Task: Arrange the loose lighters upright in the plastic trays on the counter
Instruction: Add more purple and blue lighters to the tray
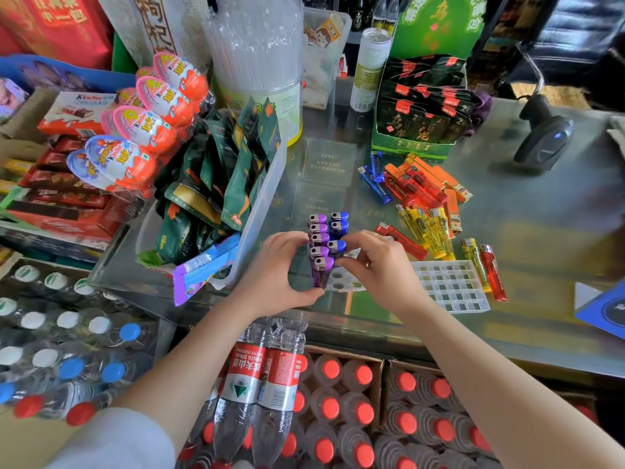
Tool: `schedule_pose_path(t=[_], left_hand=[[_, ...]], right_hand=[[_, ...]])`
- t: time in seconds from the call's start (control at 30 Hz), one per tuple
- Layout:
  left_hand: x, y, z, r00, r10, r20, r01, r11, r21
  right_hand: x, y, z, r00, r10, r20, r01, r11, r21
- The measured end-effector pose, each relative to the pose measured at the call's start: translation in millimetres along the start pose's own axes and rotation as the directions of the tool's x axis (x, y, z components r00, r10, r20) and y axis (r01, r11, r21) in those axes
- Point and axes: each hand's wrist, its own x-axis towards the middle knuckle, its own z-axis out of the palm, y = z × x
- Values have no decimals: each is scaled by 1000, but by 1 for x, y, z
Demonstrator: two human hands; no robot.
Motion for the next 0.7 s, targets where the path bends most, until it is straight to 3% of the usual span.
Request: schedule_pose_path(t=[0.2, 0.37, 0.5, 0.7], left_hand=[[0, 3, 0, 1000, 0, -17, 0, 1000, 8], [-1, 5, -1, 1000, -23, -8, 23, 1000, 16], [0, 5, -3, 999, -44, 6, 44, 999, -2], [3, 3, -6, 999, -45, 14, 45, 998, -39]], right_hand=[[-2, 4, 0, 995, 84, -53, -88, 992, -87], [-1, 19, -7, 997, 78, 29, -72, 981, -178], [29, 27, -25, 971, 166, -170, -192, 970, -149], [91, 52, -29, 933, 256, -253, -309, 930, -197]])
